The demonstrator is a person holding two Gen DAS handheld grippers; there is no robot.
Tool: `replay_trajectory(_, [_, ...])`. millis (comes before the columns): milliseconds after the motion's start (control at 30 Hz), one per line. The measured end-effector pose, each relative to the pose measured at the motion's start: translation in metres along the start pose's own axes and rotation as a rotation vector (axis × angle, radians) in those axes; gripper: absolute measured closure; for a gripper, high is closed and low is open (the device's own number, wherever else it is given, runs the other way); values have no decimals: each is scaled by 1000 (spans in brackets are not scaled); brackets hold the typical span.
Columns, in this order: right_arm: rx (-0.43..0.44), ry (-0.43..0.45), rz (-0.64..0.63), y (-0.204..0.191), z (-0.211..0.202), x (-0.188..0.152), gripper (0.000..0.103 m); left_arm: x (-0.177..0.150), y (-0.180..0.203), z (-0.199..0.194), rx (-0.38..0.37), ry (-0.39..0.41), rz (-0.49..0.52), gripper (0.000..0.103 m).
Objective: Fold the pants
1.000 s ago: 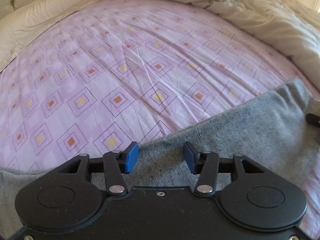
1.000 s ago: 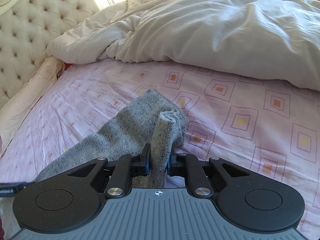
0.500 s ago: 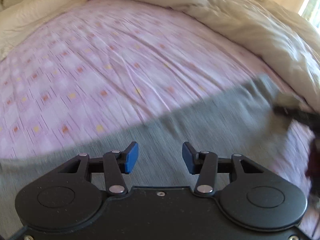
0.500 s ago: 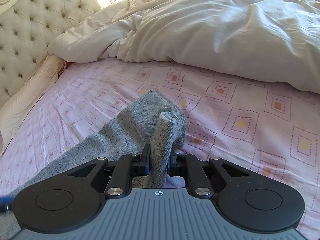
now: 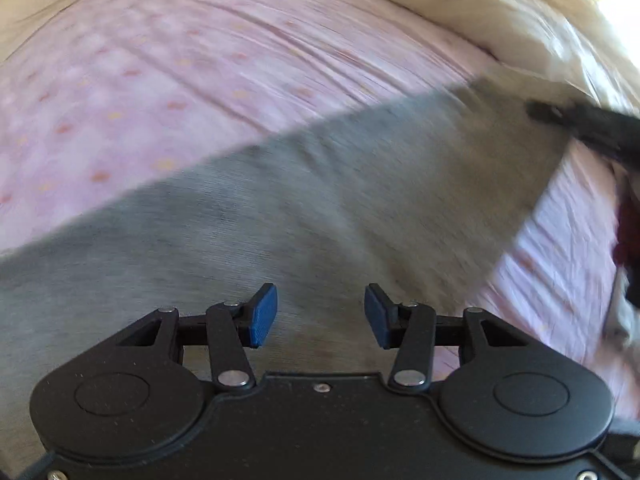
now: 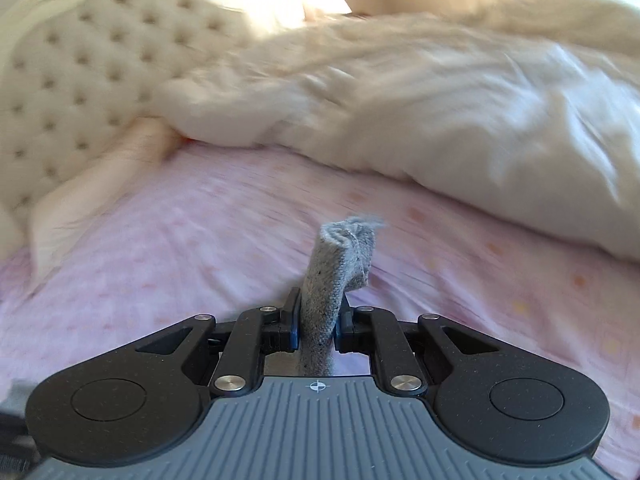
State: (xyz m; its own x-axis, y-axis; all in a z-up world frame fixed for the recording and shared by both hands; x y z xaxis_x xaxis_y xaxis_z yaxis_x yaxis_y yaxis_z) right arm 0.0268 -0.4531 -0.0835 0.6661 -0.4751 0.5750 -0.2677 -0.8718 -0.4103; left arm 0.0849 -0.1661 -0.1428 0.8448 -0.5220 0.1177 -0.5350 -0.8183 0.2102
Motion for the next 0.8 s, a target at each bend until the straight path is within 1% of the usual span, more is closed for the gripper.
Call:
replay_trajectory(67, [71, 13, -73, -35, -11, 5, 88, 1, -28, -16, 16, 14, -48, 48])
replay_trajectory(133, [161, 19, -172, -76, -19, 8, 88, -2, -54, -32, 51, 28, -82, 48])
replay_trajectory(200, [257, 11, -277, -118, -24, 4, 88, -14, -78, -47, 92, 45, -106, 48])
replay_trajectory(233, [310, -2, -307, -137, -24, 0, 88, -21, -89, -53, 111, 55, -118, 48])
replay_trajectory(300, [428, -56, -371, -177, -17, -14, 88, -39, -108, -64, 136, 85, -149, 48])
replay_trajectory(333, [471, -75, -413, -197, -12, -23, 88, -47, -116, -68, 142, 101, -169, 48])
replay_trajectory(433, [557, -143, -509, -246, 12, -60, 88, -74, -140, -72, 144, 156, -262, 48])
replay_trajectory(467, [577, -170, -525, -260, 23, -74, 88, -85, -149, -71, 144, 173, -302, 48])
replay_trajectory(533, [589, -198, -579, -283, 40, -103, 88, -99, -163, -68, 146, 191, -369, 48])
replay_trajectory(633, [570, -212, -688, -309, 54, -146, 88, -125, -181, -66, 147, 199, -474, 48])
replay_trajectory(700, [538, -242, -757, -318, 61, -171, 87, -140, -191, -68, 153, 202, -516, 48])
replay_trajectory(767, [510, -287, -844, -322, 67, -194, 81, -149, -199, -72, 188, 222, -531, 48])
replay_trajectory(800, [515, -326, -877, -325, 69, -204, 76, -154, -203, -75, 206, 228, -534, 48])
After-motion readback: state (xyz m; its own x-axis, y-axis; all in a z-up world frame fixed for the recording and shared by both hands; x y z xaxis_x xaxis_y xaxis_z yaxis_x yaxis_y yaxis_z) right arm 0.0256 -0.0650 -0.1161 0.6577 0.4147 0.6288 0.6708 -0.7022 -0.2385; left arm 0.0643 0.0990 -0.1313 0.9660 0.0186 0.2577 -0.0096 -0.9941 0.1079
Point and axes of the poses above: each gripper's, at about its wrist camera, not at the fingertips, and z roughly the way its jaws point, y to its right, x to its top, the point moved 7 cm from there along z, roughly the way its jaws point, and after that the axes turned 14 degrees about -y, right-handed, at the moved point
